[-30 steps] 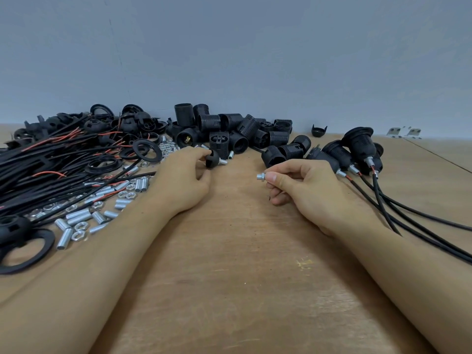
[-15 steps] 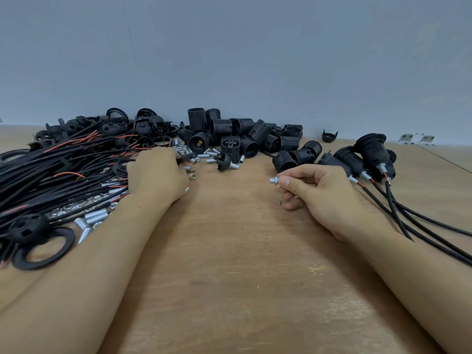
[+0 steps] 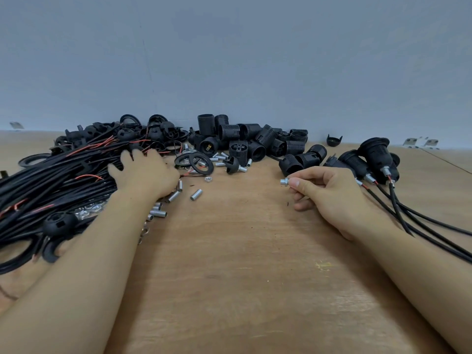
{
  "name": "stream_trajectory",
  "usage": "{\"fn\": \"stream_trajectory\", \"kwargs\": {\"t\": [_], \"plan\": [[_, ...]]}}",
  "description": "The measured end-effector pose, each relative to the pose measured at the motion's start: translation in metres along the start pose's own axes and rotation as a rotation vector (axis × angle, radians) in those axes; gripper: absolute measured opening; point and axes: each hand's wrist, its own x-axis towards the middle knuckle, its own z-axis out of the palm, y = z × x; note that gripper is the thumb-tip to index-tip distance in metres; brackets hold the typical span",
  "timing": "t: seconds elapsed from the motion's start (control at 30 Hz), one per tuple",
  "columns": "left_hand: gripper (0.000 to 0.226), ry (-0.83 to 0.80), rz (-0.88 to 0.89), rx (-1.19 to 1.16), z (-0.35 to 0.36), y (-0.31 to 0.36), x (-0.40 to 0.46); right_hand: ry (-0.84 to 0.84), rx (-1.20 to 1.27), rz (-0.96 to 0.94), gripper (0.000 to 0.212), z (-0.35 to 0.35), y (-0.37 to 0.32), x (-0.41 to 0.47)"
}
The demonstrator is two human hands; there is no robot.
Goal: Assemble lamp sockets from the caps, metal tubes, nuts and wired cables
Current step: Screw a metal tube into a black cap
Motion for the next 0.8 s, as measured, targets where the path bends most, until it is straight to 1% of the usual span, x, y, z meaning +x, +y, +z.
{"fn": "stream_trajectory", "kwargs": {"t": [0.03, 0.1, 0.2, 0.3, 0.4, 0.5, 0.57, 0.6, 0.7, 0.8], "plan": [[0.045, -0.025, 0.014, 0.018, 0.001, -0.004, 0.0, 0.0, -0.002, 0.002, 0.015, 0.0, 0.0, 0.0], [0.029, 0.002, 0.089, -0.018, 0.003, -0.006, -0.001, -0.001, -0.004, 0.004, 0.015, -0.001, -0.001, -0.001], [0.02, 0.036, 0.147, -0.125, 0.002, -0.004, 0.0, 0.003, -0.01, 0.003, 0.014, -0.002, 0.0, -0.001], [0.021, 0.075, 0.111, -0.235, -0.005, -0.006, 0.0, 0.003, -0.01, -0.004, 0.014, -0.003, 0.0, -0.001], [0.023, 0.13, 0.081, -0.272, -0.011, -0.009, 0.0, 0.007, -0.005, -0.008, 0.017, -0.003, 0.001, -0.001], [0.026, 0.139, 0.063, -0.331, -0.013, -0.01, 0.0, 0.006, 0.002, -0.014, 0.017, -0.004, 0.001, -0.001], [0.013, 0.144, 0.078, -0.328, -0.013, -0.011, -0.001, 0.002, 0.004, -0.011, 0.017, -0.004, 0.001, -0.001], [0.011, 0.139, 0.09, -0.308, -0.012, -0.01, -0.002, 0.0, -0.001, -0.008, 0.017, -0.004, 0.002, -0.001], [0.021, 0.167, 0.149, -0.267, -0.007, -0.008, -0.003, -0.003, -0.011, -0.004, 0.016, -0.004, 0.002, 0.0], [0.028, 0.276, 0.2, -0.251, -0.007, -0.002, 0.007, -0.006, -0.011, 0.003, 0.016, -0.003, 0.003, 0.0]]}}
